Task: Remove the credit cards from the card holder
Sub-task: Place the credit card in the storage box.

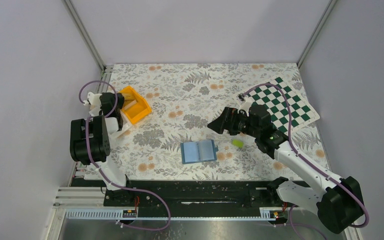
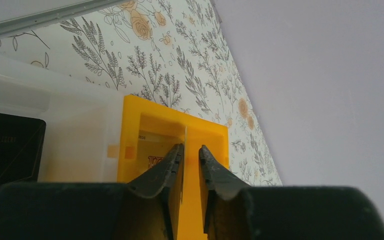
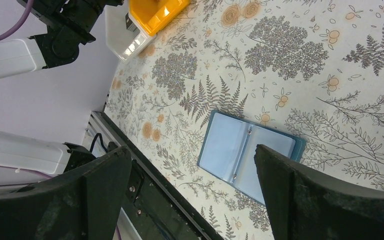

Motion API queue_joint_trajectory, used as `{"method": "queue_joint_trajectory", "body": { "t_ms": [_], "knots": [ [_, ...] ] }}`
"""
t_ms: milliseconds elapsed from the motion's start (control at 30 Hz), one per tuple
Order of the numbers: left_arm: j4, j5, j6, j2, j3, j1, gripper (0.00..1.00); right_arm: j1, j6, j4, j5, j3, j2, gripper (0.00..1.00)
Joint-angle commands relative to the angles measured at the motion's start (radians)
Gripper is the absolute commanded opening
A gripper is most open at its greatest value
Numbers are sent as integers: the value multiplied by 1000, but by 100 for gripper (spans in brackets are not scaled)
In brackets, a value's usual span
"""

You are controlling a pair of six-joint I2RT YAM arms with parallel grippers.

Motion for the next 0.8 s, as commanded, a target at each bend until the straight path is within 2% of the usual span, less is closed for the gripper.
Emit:
{"method": "queue_joint_trajectory", "body": {
  "t_ms": [0, 200, 767],
  "knots": [
    [3, -35, 25, -11, 50, -6, 21, -14, -11, 12, -24, 27, -25, 100],
    [-61, -45, 41, -49, 84, -8, 32, -16, -3, 4, -34, 25, -34, 99],
    [-202, -85, 50, -111, 151, -8, 51, -17, -8, -25, -19, 30, -48, 100]
  ]
}}
